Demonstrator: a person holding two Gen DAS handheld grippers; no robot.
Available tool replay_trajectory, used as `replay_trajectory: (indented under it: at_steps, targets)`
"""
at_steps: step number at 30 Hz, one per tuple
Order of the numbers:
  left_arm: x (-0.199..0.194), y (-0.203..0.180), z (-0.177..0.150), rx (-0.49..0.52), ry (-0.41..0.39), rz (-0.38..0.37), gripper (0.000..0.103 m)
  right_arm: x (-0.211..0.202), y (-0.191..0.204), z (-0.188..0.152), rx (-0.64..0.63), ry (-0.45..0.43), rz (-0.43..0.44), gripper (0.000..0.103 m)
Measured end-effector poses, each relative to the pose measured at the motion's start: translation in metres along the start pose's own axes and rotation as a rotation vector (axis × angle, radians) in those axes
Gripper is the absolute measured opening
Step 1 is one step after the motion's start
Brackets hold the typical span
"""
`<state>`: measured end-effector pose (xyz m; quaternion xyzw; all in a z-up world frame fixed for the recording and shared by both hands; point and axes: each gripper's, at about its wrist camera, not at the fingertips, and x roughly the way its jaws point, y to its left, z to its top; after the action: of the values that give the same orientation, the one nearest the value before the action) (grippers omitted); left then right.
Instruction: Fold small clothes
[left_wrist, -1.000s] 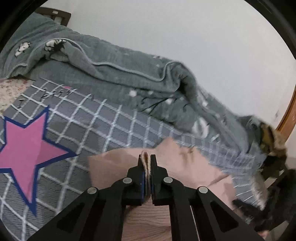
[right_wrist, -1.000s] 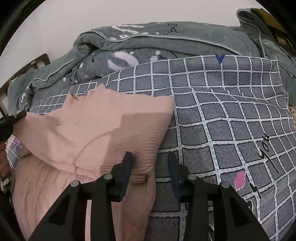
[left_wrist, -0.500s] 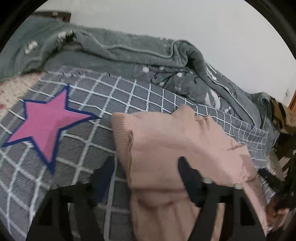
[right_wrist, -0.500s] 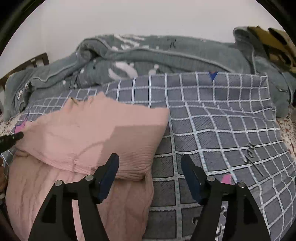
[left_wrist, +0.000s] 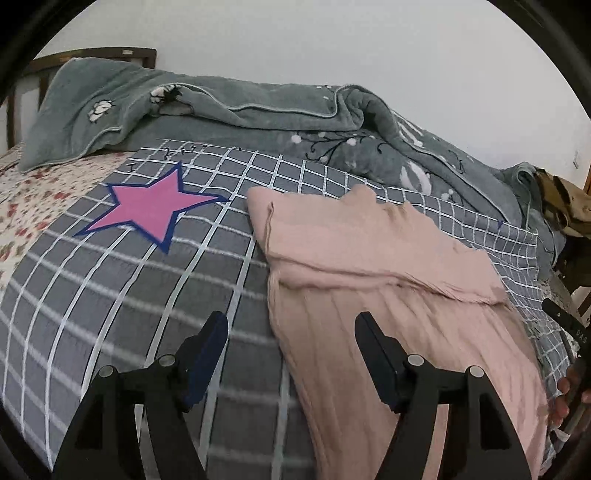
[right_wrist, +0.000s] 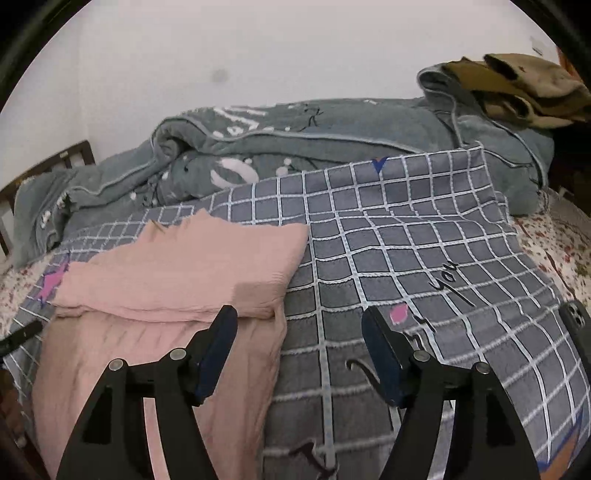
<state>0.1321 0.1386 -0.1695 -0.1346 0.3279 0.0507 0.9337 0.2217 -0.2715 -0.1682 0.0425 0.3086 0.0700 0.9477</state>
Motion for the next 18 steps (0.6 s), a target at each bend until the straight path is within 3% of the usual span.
replay_trajectory:
  at_steps: [11, 18]
  targets:
    - [-0.081, -0.029, -0.034, 0.073, -0.059, 0.074, 0.069, -0.068, -0.006, -0.054, 0.028, -0.018, 0.088, 0.069]
    - [-0.086, -0.021, -0.058, 0.114, -0.026, -0.007, 0.069, -0.083, 0.009, -0.077, 0.005, -0.009, 0.122, 0.068]
